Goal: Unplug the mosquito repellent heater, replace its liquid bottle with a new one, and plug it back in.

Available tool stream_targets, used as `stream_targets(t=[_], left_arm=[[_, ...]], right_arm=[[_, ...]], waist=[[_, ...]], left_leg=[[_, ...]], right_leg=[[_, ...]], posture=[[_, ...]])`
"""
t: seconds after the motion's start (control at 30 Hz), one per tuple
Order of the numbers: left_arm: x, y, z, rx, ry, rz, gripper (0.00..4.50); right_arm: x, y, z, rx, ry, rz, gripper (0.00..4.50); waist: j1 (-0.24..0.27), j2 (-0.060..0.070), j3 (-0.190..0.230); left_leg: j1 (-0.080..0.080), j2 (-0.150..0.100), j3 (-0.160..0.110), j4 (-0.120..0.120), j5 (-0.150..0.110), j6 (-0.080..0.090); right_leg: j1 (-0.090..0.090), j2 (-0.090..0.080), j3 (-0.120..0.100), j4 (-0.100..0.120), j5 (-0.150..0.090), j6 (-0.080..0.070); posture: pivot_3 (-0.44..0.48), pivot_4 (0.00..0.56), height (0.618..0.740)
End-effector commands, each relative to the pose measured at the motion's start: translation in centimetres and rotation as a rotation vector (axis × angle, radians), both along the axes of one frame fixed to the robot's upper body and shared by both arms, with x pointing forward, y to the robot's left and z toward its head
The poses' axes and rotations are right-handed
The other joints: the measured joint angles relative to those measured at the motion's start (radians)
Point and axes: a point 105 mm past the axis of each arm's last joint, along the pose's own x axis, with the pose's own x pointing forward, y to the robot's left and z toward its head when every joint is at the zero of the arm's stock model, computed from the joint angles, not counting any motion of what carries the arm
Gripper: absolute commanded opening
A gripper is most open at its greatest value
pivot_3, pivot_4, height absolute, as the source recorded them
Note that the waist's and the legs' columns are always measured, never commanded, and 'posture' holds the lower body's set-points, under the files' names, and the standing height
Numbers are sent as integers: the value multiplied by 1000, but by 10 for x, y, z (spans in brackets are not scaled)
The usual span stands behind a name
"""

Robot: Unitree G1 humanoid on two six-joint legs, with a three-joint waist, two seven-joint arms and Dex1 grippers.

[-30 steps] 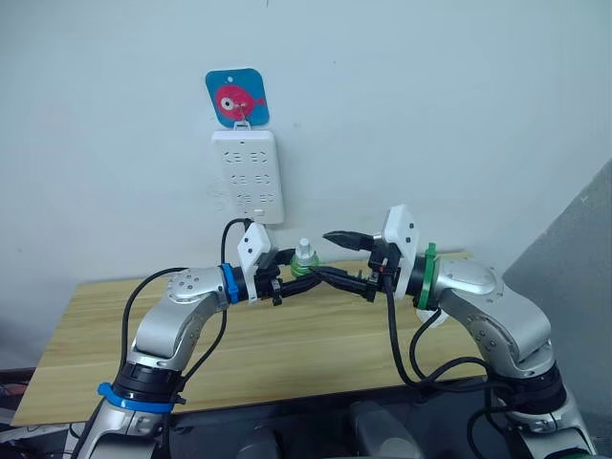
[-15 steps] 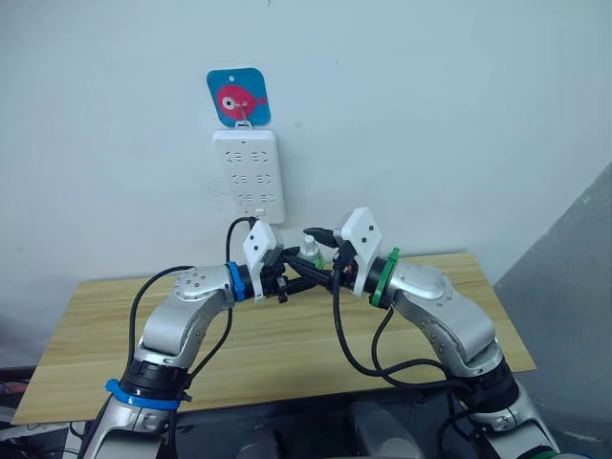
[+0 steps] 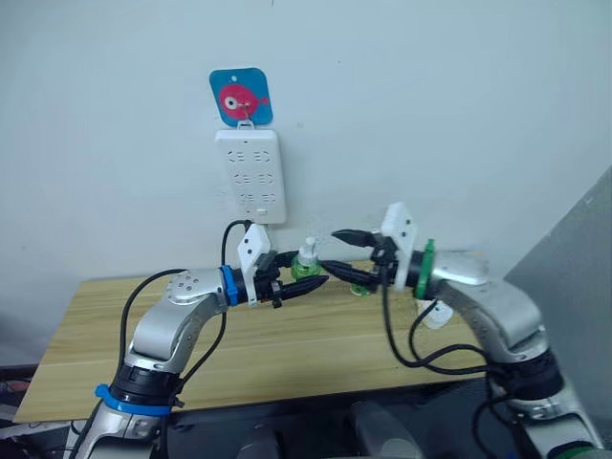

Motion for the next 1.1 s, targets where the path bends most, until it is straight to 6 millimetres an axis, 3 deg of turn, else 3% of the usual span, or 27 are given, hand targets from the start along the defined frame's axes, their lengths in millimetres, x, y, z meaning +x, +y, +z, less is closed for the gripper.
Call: stream_targets(t=[0.03, 0.13, 0.33, 0.73, 0.93, 1.1], left_arm=[[1, 2, 12, -20, -53, -10, 2407], [1, 1, 13, -25, -54, -21, 2407], [-1, -2, 17, -41, -55, -44, 2407], [-8, -8, 21, -51, -53, -98, 2407], [-10, -8, 20, -52, -49, -97, 2407], [-11, -6, 17, -47, -46, -93, 2407]], right_arm=[[-22, 2, 13, -13, -10, 149, 3088], [-29, 7, 17, 37, 20, 184, 3088], [-21, 30, 18, 114, 19, 132, 4500], [7, 43, 17, 166, 30, 68, 4500], [13, 24, 16, 140, 43, 57, 4500], [6, 3, 17, 92, 73, 90, 4500]], waist=[[-1, 0, 0], [-6, 0, 0], [-5, 0, 0], [-4, 0, 0], [-3, 0, 0], [-3, 0, 0]], left_leg=[[0, 0, 0, 0, 0, 0], [0, 1, 0, -1, 0, 0], [0, 2, 0, 0, 0, 0], [0, 2, -1, 0, 0, 0], [0, 2, 0, 0, 0, 0], [0, 2, 0, 0, 0, 0]], right_leg=[[0, 1, 0, 0, 0, 0], [0, 3, 1, 0, 0, 0], [0, 4, 1, 0, 0, 0], [0, 3, 0, 0, 0, 0], [0, 3, 0, 0, 0, 0], [0, 3, 1, 0, 0, 0]], posture=[[-220, 56, 692], [-221, 55, 692], [-222, 56, 692], [-215, 51, 692], [-213, 52, 692], [-216, 57, 692]])
